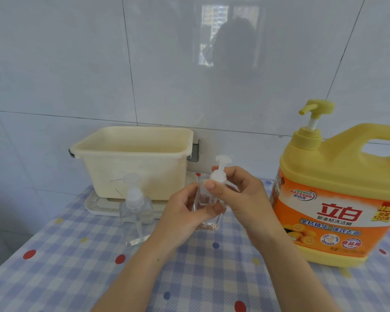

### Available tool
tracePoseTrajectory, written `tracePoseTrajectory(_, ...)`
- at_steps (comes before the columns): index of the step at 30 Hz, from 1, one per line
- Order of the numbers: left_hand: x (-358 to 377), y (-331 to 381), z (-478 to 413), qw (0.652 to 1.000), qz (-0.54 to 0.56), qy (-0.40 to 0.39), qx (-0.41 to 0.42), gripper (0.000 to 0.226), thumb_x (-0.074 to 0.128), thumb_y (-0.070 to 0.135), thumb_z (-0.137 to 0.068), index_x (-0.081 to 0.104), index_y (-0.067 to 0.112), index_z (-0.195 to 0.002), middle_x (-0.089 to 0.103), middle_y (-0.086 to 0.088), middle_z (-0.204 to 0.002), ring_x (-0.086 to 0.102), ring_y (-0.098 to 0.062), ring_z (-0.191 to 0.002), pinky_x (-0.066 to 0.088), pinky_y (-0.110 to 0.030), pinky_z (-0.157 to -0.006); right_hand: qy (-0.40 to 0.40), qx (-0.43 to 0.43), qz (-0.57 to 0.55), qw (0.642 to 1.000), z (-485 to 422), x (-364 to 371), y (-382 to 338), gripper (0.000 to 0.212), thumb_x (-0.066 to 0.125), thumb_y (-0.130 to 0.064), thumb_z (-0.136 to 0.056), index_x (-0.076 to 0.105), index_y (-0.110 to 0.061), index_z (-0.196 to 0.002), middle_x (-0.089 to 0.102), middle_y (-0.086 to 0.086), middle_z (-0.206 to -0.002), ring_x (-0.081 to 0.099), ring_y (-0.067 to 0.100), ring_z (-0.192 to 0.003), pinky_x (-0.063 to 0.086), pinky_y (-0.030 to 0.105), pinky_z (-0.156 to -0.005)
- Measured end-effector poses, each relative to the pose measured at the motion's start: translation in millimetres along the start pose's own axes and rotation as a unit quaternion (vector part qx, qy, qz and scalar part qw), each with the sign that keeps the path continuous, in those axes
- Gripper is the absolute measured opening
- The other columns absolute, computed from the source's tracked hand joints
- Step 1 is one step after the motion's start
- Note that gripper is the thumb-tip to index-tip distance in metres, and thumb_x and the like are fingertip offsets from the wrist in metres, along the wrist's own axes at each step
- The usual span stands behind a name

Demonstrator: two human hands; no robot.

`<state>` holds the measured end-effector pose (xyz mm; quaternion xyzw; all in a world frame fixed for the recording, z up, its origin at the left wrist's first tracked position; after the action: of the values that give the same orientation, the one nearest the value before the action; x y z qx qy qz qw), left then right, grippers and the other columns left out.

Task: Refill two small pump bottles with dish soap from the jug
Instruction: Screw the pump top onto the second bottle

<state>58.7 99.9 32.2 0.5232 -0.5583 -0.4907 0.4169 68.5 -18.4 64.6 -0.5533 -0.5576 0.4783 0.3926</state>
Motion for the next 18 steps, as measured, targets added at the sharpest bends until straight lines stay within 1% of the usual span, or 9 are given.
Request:
tracePoseTrajectory(1, 0.3, 0.3, 0.2, 1.0, -0.009, -0.001, 0.003, 0.033, 0.077, 0.023, -0.078, 0.068, 0.023, -0.109, 0.074, 0.004, -0.092, 0.071, -0.013, -0.089, 0.059, -0.027, -0.065, 0.009, -0.006, 0.013, 1.0, 0.1, -0.6, -0.5, 0.029, 0.078, -0.036, -0.075, 0.067, -0.024, -0.099, 0.07, -0.011, -0.106, 0.061, 0.013, -0.111, 0.044, 0.043, -0.104)
tracePoseTrajectory(3, 0.5, 1.0, 0.3, 1.0, -0.025, -0.001, 0.008, 0.03, 0.077, 0.025, -0.078, 0.069, 0.024, -0.107, 0.073, 0.005, -0.091, 0.07, -0.014, -0.089, 0.06, -0.029, -0.069, 0.027, -0.019, 0.051, 0.998, 0.3, -2.6, -2.0, 0.03, 0.079, -0.037, -0.074, 0.064, -0.025, -0.098, 0.069, -0.011, -0.103, 0.059, 0.009, -0.109, 0.043, 0.037, -0.105)
tracePoseTrajectory(5, 0.1, 1.2, 0.4, 1.0, -0.019, 0.001, 0.009, 0.03, 0.077, 0.024, -0.078, 0.069, 0.023, -0.106, 0.073, 0.003, -0.092, 0.07, -0.014, -0.089, 0.06, -0.029, -0.067, 0.03, -0.026, 0.073, 0.997, 0.4, -3.2, -3.3, 0.037, 0.078, -0.044, -0.072, 0.064, -0.025, -0.101, 0.068, -0.012, -0.106, 0.058, 0.008, -0.11, 0.042, 0.033, -0.104)
tracePoseTrajectory(8, -2.0, 1.9, 0.9, 1.0, 0.016, 0.009, 0.001, 0.029, 0.077, 0.022, -0.078, 0.07, 0.021, -0.106, 0.074, 0.003, -0.092, 0.072, -0.01, -0.087, 0.058, -0.024, -0.061, 0.002, -0.002, 0.064, 0.998, 0.1, 0.0, 2.3, 0.069, 0.074, -0.063, -0.058, 0.063, -0.032, -0.119, 0.063, -0.013, -0.123, 0.054, 0.013, -0.122, 0.043, 0.036, -0.105)
tracePoseTrajectory(9, -3.1, 1.7, 0.6, 1.0, 0.022, 0.013, -0.001, 0.028, 0.077, 0.023, -0.077, 0.069, 0.023, -0.105, 0.075, 0.004, -0.092, 0.072, -0.009, -0.088, 0.058, -0.025, -0.062, -0.009, 0.008, 0.046, 0.999, 0.3, 1.3, 3.3, 0.072, 0.073, -0.065, -0.055, 0.062, -0.036, -0.121, 0.062, -0.014, -0.127, 0.053, 0.011, -0.124, 0.043, 0.037, -0.106)
tracePoseTrajectory(11, -5.5, -0.3, -0.2, 0.999, 0.026, 0.02, -0.007, 0.027, 0.077, 0.024, -0.078, 0.069, 0.027, -0.103, 0.075, 0.006, -0.093, 0.072, -0.011, -0.091, 0.061, -0.034, -0.069, -0.023, 0.018, 0.013, 0.999, 0.9, 2.9, 2.1, 0.064, 0.072, -0.062, -0.057, 0.064, -0.042, -0.118, 0.061, -0.017, -0.129, 0.051, 0.008, -0.125, 0.042, 0.036, -0.106)
tracePoseTrajectory(13, -7.0, -2.8, -0.5, 0.999, 0.028, 0.027, -0.016, 0.026, 0.077, 0.024, -0.078, 0.069, 0.029, -0.102, 0.075, 0.006, -0.096, 0.071, -0.014, -0.096, 0.061, -0.043, -0.078, -0.035, 0.025, -0.018, 0.999, 1.2, 5.0, 1.5, 0.05, 0.071, -0.052, -0.069, 0.065, -0.04, -0.117, 0.063, -0.016, -0.128, 0.053, 0.006, -0.124, 0.042, 0.032, -0.105)
tracePoseTrajectory(15, -6.3, -3.6, -0.5, 0.999, 0.026, 0.024, -0.021, 0.027, 0.077, 0.024, -0.078, 0.069, 0.029, -0.104, 0.075, 0.005, -0.096, 0.071, -0.015, -0.097, 0.061, -0.044, -0.08, -0.043, 0.029, -0.034, 0.998, 0.5, 6.1, 2.4, 0.035, 0.071, -0.036, -0.08, 0.07, -0.034, -0.115, 0.065, -0.014, -0.125, 0.056, 0.004, -0.12, 0.045, 0.026, -0.1)
tracePoseTrajectory(18, -4.7, -3.0, 0.1, 0.999, 0.03, 0.017, -0.019, 0.029, 0.078, 0.022, -0.077, 0.069, 0.027, -0.104, 0.075, 0.005, -0.094, 0.071, -0.013, -0.094, 0.061, -0.039, -0.076, -0.032, 0.024, -0.042, 0.998, 0.0, 3.3, 1.9, 0.024, 0.074, -0.032, -0.076, 0.075, -0.032, -0.1, 0.067, -0.018, -0.118, 0.059, 0.004, -0.114, 0.049, 0.019, -0.087)
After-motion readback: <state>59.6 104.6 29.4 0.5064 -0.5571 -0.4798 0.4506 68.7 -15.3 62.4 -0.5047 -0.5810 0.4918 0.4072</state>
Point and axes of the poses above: each hand's wrist, its own z-axis away from the middle knuckle, its own x-axis out of the palm, y = z × x, the point moved 10 cm from there along -z, towards the middle knuckle
